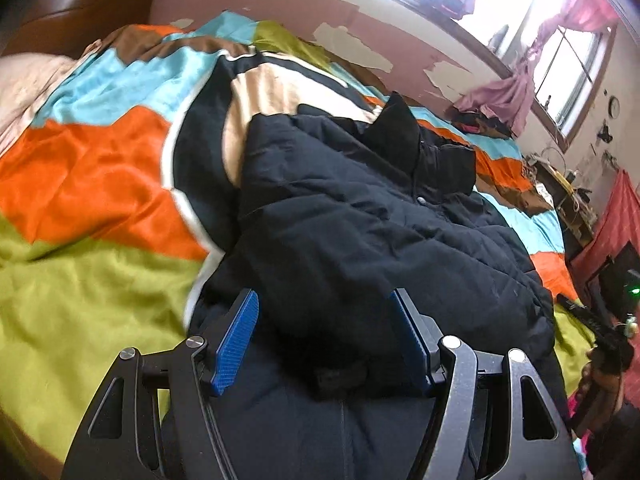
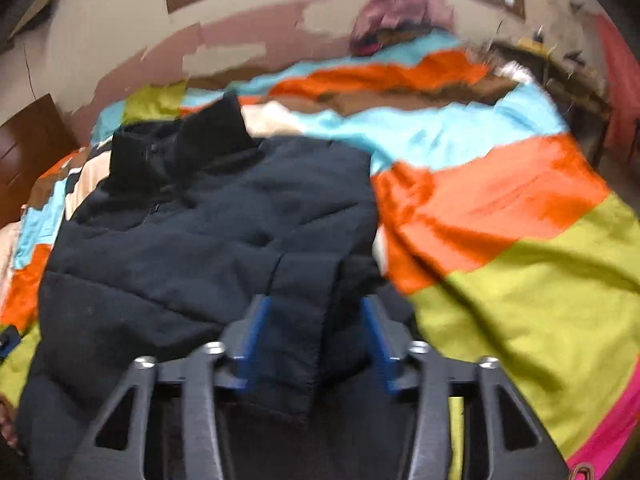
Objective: Fold large clothes
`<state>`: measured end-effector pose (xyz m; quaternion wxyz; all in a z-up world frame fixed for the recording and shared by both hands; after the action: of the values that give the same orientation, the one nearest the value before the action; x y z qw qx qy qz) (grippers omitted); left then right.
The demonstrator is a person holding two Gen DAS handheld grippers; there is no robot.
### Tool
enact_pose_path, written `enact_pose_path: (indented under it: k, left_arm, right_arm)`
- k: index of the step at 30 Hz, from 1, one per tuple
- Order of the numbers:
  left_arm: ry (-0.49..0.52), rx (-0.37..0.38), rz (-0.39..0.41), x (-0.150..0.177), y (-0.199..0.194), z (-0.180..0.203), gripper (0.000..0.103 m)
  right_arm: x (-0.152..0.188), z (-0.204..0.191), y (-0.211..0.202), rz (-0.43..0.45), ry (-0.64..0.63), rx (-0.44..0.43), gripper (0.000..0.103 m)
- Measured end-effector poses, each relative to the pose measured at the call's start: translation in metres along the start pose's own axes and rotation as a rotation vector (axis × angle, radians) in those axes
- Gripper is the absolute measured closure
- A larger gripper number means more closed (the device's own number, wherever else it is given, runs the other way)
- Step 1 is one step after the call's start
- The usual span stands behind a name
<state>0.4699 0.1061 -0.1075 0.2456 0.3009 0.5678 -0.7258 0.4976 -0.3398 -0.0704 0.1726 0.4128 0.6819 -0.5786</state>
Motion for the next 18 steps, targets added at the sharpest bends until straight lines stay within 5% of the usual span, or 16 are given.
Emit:
enact_pose_path:
  k: [3, 7, 10, 13, 18]
  left_arm:
    - [0.036, 0.008, -0.011, -0.005, 0.014, 0.010, 0.042]
    - [0.054, 0.004, -0.032, -0.003, 0.037, 0.020, 0.042]
    - [0.077, -0.026, -0.088, 0.005, 0.055, 0.023, 0.041]
    - [0.082, -0.050, -0.149, 0.014, 0.071, 0.021, 0.029]
    - [0.062, -0.046, -0.165, 0.022, 0.082, 0.014, 0.020]
  right_arm:
    - [0.005, -0.025, -0.010, 0.042, -0.092, -0.086, 0.033]
    - [0.031, -0.067, 0.003, -0.049, -0.214, -0.196, 0.033]
    - [0.050, -0.083, 0.021, -0.079, -0.264, -0.198, 0.033]
    - [0.062, -0.081, 0.046, -0.108, -0.273, -0.166, 0.034]
    - [0.070, -0.073, 0.070, -0.121, -0.226, -0.208, 0.032]
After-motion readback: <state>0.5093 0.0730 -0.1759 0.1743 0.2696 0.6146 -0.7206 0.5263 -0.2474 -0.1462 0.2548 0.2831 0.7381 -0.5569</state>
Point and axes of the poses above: each gripper's, at about its wrist camera, not at the fingertips, and y roughly the way its jaws point, z to its right, x to its underside, the point moved 5 cm from there along y, roughly the way its jaws point, and after that the axes turned 15 degrees about y, right-handed, at the moved point
